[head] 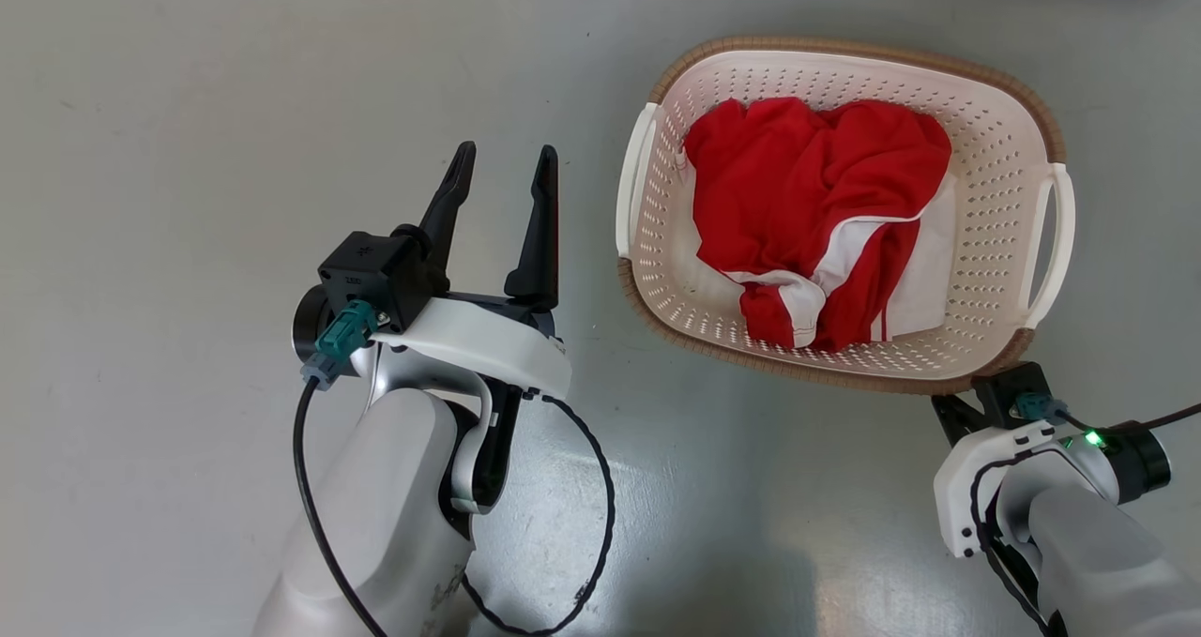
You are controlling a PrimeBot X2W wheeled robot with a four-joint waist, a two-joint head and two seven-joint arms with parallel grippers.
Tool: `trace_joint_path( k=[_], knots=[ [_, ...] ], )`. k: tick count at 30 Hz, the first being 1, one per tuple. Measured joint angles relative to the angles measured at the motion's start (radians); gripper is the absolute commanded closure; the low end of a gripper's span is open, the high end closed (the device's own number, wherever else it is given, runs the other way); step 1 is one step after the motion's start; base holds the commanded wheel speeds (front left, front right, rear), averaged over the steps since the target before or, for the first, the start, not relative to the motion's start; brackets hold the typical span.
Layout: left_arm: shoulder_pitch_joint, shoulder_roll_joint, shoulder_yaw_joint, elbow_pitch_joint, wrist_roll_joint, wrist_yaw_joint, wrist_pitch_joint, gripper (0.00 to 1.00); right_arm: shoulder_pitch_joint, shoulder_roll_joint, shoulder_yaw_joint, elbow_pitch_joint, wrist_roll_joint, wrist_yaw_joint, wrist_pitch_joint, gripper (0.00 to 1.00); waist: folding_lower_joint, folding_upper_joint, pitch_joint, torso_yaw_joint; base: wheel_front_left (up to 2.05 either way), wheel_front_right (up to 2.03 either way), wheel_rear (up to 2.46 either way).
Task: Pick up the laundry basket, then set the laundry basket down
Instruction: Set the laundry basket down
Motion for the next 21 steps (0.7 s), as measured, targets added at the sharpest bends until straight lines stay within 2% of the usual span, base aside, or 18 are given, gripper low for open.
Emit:
trace_joint_path(
  k=[21],
  knots=[
    [0.000, 0.000, 0.000, 0.003, 0.008, 0.000, 0.000, 0.00, -0.007, 0.004, 0.007, 0.004, 0.001, 0.000, -0.004, 1.00, 0.0000, 0.0000, 0.000, -0.008, 0.00, 0.00, 0.00]
  ],
)
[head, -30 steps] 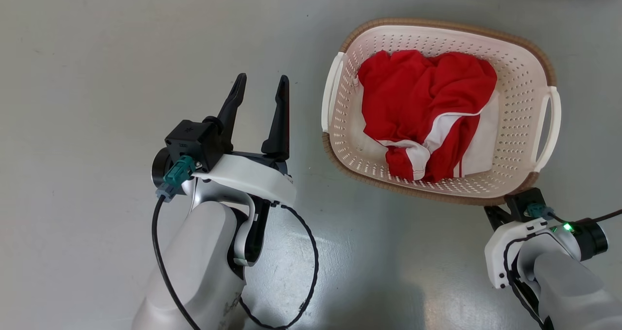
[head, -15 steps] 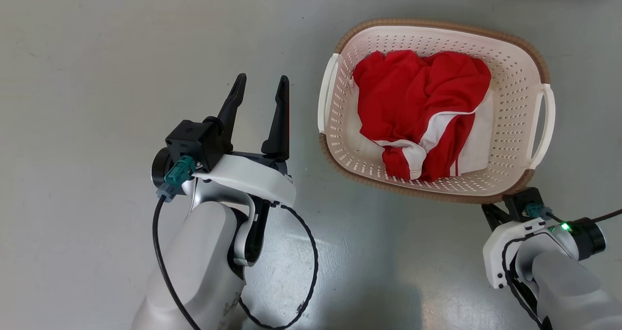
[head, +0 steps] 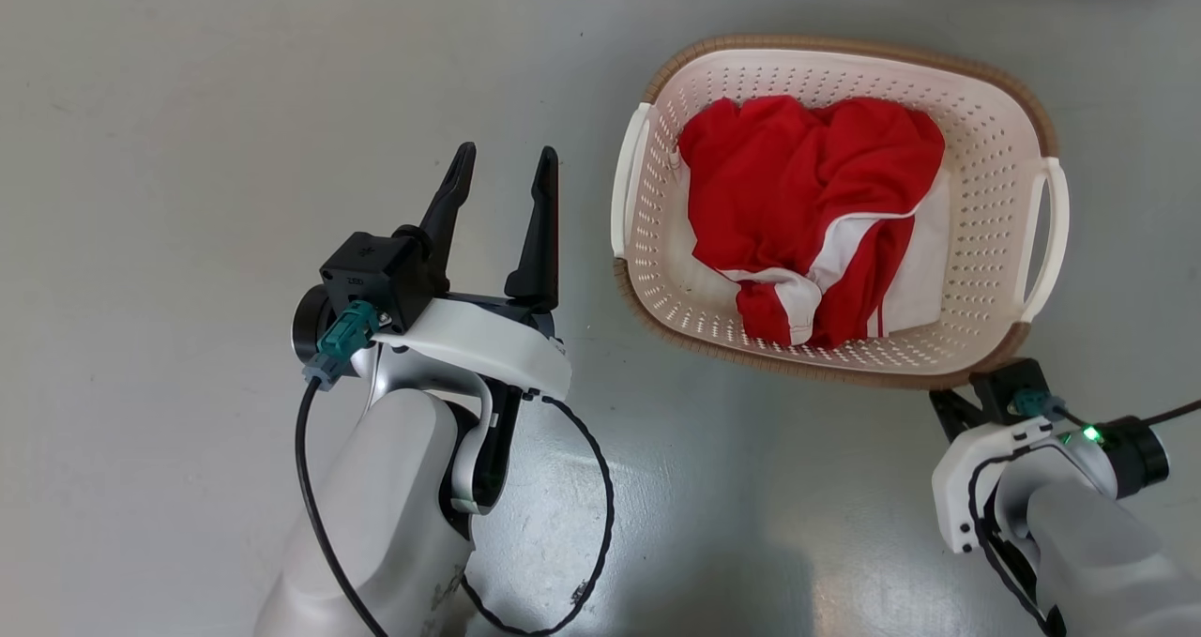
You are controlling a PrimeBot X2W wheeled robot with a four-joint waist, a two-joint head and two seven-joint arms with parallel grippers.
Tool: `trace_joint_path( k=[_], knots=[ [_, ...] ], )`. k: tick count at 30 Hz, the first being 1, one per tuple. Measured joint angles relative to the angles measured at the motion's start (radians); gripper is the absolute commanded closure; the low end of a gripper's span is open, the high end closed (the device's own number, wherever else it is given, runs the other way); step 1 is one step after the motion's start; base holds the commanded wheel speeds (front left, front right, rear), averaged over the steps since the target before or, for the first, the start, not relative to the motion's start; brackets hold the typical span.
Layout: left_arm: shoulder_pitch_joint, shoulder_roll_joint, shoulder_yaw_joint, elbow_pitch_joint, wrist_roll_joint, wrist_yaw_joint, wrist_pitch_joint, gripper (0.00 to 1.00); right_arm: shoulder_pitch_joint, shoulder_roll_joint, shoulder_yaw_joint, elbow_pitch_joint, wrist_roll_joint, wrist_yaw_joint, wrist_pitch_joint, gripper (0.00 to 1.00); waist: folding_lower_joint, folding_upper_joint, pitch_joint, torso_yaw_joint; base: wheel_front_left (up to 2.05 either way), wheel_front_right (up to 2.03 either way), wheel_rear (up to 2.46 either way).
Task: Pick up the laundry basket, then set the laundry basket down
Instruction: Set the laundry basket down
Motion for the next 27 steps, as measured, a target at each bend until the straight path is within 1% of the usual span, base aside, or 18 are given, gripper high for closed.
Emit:
trace_joint_path(
  k=[27],
  knots=[
    [0.000, 0.000, 0.004, 0.000, 0.000, 0.005, 0.000, 0.00, -0.032, -0.001, -0.009, -0.001, -0.002, 0.000, -0.003, 1.00, 0.0000, 0.0000, 0.008, -0.003, 0.00, 0.00, 0.00]
  ],
)
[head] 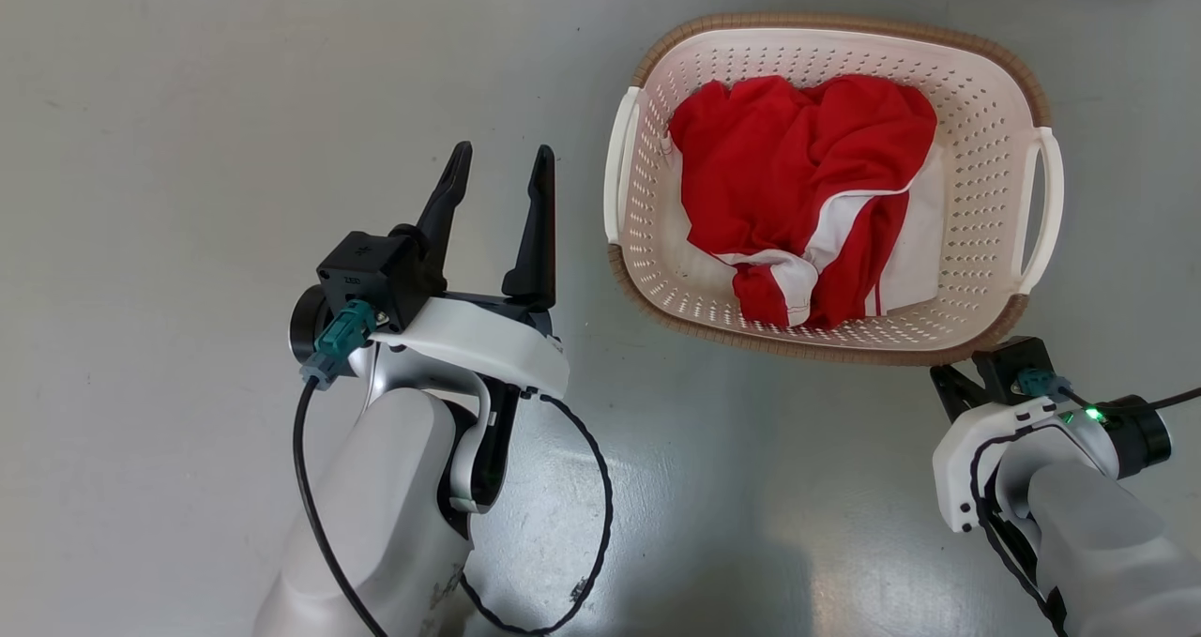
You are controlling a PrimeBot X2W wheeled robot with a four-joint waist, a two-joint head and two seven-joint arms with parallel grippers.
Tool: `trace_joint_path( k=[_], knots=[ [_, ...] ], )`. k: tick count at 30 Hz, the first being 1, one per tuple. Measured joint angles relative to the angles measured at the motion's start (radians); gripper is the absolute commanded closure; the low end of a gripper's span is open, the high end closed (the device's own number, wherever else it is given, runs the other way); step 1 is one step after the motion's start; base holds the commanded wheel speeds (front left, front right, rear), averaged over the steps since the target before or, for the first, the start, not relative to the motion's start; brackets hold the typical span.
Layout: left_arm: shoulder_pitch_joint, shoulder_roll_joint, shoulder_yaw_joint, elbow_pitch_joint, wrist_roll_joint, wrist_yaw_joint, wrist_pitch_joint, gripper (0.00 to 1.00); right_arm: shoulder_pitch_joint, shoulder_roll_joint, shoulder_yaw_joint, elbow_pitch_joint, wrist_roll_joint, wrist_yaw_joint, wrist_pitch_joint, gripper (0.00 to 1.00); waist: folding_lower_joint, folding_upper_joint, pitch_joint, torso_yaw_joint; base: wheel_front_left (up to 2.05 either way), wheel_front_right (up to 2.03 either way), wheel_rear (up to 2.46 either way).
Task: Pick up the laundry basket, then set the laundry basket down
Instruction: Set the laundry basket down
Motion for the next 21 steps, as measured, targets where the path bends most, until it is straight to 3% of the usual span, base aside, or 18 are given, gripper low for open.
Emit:
trace_joint_path(
  k=[21],
  knots=[
    [-0.006, 0.000, 0.001, 0.005, 0.000, 0.003, 0.000, 0.00, 0.000, 0.003, -0.017, -0.002, -0.002, 0.000, 0.000, 1.00, 0.0000, 0.0000, -0.010, -0.004, 0.00, 0.00, 0.00]
  ],
)
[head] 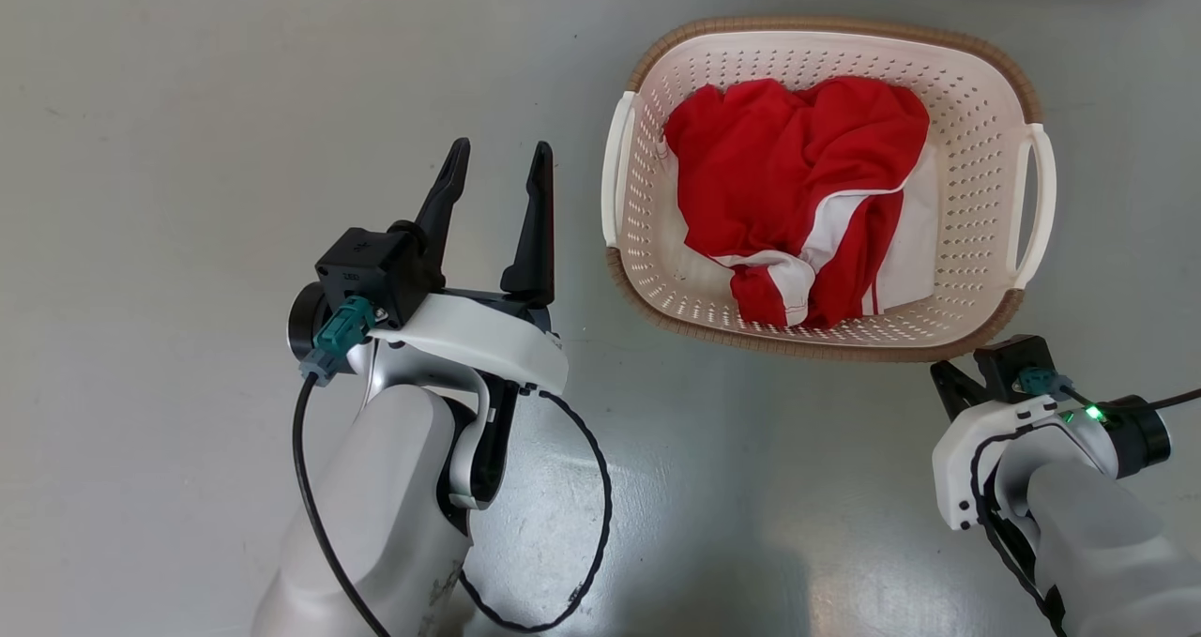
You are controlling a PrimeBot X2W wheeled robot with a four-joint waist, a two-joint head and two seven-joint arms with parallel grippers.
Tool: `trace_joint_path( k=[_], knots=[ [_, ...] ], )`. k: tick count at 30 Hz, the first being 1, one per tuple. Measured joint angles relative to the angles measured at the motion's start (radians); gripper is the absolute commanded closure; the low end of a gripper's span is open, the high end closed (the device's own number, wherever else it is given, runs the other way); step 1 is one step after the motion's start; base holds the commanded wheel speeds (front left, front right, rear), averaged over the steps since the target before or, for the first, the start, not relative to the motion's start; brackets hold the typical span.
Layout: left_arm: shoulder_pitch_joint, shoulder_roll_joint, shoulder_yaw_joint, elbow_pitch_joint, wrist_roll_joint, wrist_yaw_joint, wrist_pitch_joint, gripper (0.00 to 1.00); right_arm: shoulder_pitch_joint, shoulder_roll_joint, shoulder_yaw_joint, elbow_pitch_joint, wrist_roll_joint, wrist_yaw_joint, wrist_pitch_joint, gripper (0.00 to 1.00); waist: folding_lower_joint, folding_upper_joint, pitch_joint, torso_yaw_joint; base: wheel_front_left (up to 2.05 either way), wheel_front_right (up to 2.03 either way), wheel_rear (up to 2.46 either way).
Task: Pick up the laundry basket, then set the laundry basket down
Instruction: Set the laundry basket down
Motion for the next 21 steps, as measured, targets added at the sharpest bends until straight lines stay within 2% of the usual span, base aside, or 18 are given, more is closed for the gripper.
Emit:
trace_joint_path(
  k=[11, 21],
  knots=[
    [0.000, 0.000, 0.001, 0.011, 0.000, 0.000, 0.000, 0.00, 0.007, 0.014, 0.005, 0.002, 0.000, 0.000, 0.001, 1.00, 0.0000, 0.0000, -0.024, -0.010, 0.00, 0.00, 0.00],
    [0.002, 0.000, 0.011, 0.038, 0.000, -0.001, 0.000, 0.00, 0.082, 0.055, 0.041, 0.004, 0.015, 0.000, 0.028, 1.00, 0.0000, 0.0000, -0.076, -0.035, 0.00, 0.00, 0.00]
  ],
)
